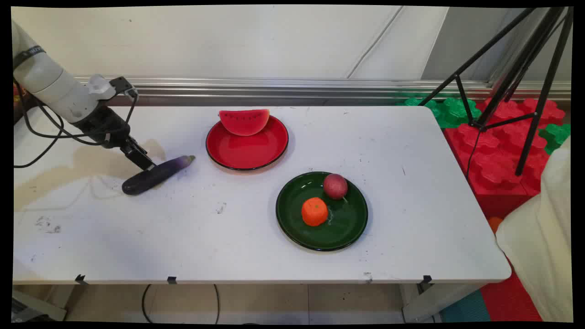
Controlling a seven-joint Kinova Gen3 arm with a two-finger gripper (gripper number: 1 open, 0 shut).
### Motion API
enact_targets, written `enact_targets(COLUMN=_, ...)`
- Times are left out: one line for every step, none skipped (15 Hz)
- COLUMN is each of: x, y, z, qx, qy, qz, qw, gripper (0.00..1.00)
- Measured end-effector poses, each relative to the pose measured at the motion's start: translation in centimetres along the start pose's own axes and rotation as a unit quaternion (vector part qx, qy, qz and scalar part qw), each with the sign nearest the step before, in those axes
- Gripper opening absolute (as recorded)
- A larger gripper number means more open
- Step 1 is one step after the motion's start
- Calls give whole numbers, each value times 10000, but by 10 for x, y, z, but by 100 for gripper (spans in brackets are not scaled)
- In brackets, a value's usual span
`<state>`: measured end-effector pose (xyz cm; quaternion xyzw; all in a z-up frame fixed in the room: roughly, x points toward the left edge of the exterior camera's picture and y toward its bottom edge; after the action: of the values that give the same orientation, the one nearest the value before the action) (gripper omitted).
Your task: Pick up the mandarin from the green plate
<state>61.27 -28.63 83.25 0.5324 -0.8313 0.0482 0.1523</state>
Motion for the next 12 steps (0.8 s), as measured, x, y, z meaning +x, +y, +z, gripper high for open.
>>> enact_targets(x=-1, y=0, z=-1, qx=6, qy=17, qz=15, qw=10000, gripper=100)
enact_targets(x=-1, y=0, z=-4, qx=12, qy=40, qz=38, qw=10000, gripper=100)
enact_targets(x=-1, y=0, z=-6, qx=16, qy=61, qz=64, qw=10000, gripper=100)
enact_targets(x=-1, y=0, z=-9, qx=22, qy=97, qz=105, qw=9999, gripper=100)
enact_targets(x=-1, y=0, z=-13, qx=24, qy=127, qz=151, qw=9998, gripper=100)
enact_targets(x=-1, y=1, z=-17, qx=25, qy=157, qz=199, qw=9997, gripper=100)
enact_targets(x=0, y=2, z=-22, qx=20, qy=199, qz=277, qw=9994, gripper=100)
enact_targets(x=2, y=4, z=-27, qx=4, qy=251, qz=379, qw=9990, gripper=100)
enact_targets(x=4, y=6, z=-32, qx=-18, qy=311, qz=496, qw=9983, gripper=100)
enact_targets(x=6, y=9, z=-37, qx=-46, qy=371, qz=611, qw=9974, gripper=100)
enact_targets(x=8, y=11, z=-40, qx=-71, qy=414, qz=691, qw=9967, gripper=100)
enact_targets(x=11, y=14, z=-44, qx=-115, qy=474, qz=817, qw=9955, gripper=100)
